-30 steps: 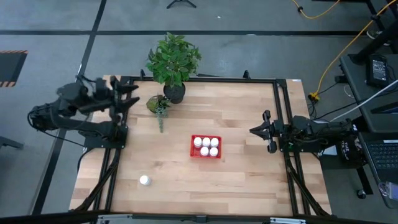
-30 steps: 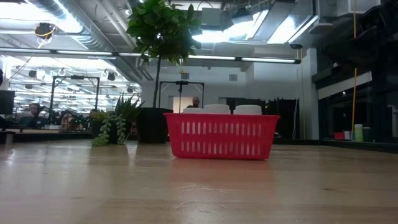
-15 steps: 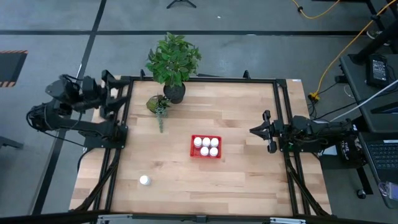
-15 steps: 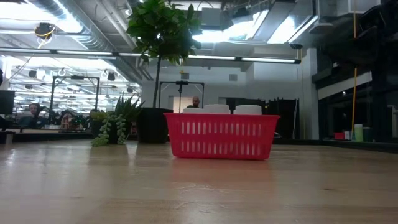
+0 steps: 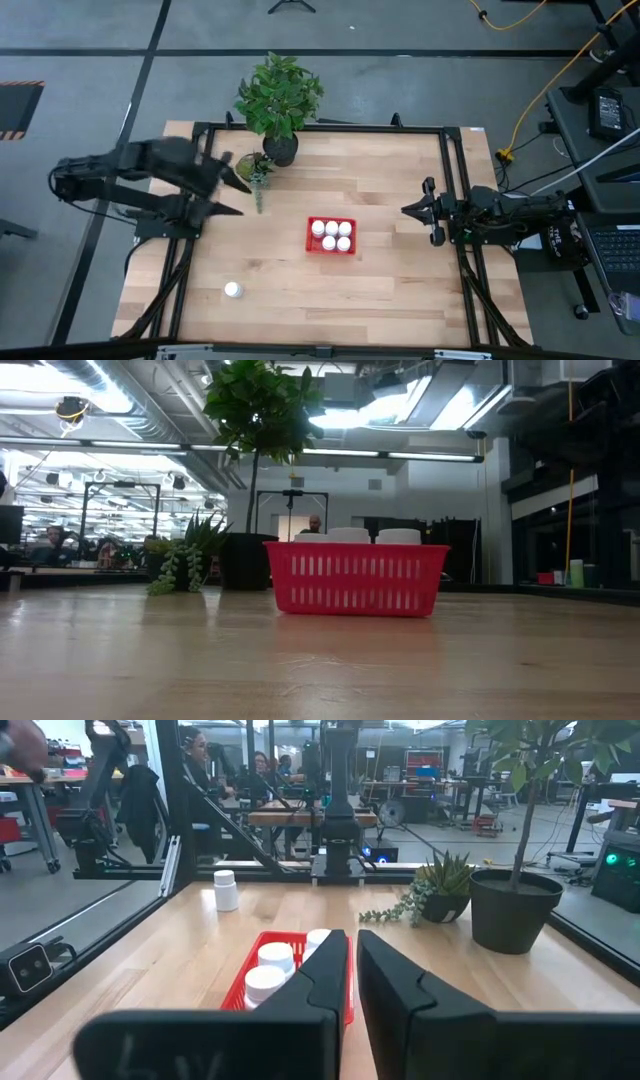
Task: Pick and place pill bottles into a basket
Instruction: Put the white medicine bottle into the red basket
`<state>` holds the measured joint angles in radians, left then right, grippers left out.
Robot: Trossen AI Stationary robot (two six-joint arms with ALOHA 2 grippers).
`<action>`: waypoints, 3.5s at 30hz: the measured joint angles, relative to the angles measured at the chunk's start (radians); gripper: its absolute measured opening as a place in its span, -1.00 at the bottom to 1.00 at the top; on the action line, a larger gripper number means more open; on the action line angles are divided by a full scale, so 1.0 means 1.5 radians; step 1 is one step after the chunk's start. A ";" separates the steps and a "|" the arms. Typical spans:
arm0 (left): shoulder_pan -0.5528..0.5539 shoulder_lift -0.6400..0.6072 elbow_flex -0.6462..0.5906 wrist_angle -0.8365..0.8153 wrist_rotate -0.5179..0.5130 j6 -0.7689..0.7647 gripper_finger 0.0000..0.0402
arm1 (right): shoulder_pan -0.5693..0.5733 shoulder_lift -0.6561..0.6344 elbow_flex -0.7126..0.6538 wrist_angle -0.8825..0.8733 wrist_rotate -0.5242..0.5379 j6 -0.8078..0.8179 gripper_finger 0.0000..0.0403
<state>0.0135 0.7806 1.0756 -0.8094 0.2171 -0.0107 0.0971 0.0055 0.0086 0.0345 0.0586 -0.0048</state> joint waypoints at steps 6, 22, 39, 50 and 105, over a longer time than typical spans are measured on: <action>0.000 0.068 -0.030 -0.139 -0.054 -0.027 0.33 | 0.000 0.000 0.000 0.000 0.000 0.000 -0.84; -0.288 0.088 -0.123 -0.146 -0.024 -0.329 0.55 | 0.000 0.000 0.000 0.000 0.000 0.000 -0.84; -0.556 0.355 -0.107 0.045 -0.201 -0.444 0.55 | 0.000 0.000 0.000 0.000 0.000 0.000 -0.84; -0.537 0.396 -0.099 0.029 -0.184 -0.546 0.74 | 0.000 0.000 0.000 0.000 0.000 0.000 -0.84; -0.579 0.396 -0.233 0.223 -0.208 -0.526 0.84 | 0.000 0.000 0.000 0.000 0.000 0.000 -0.84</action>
<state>-0.8555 1.3746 0.7261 -0.4755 -0.0956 -0.7990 0.0971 0.0055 0.0090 0.0341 0.0589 -0.0048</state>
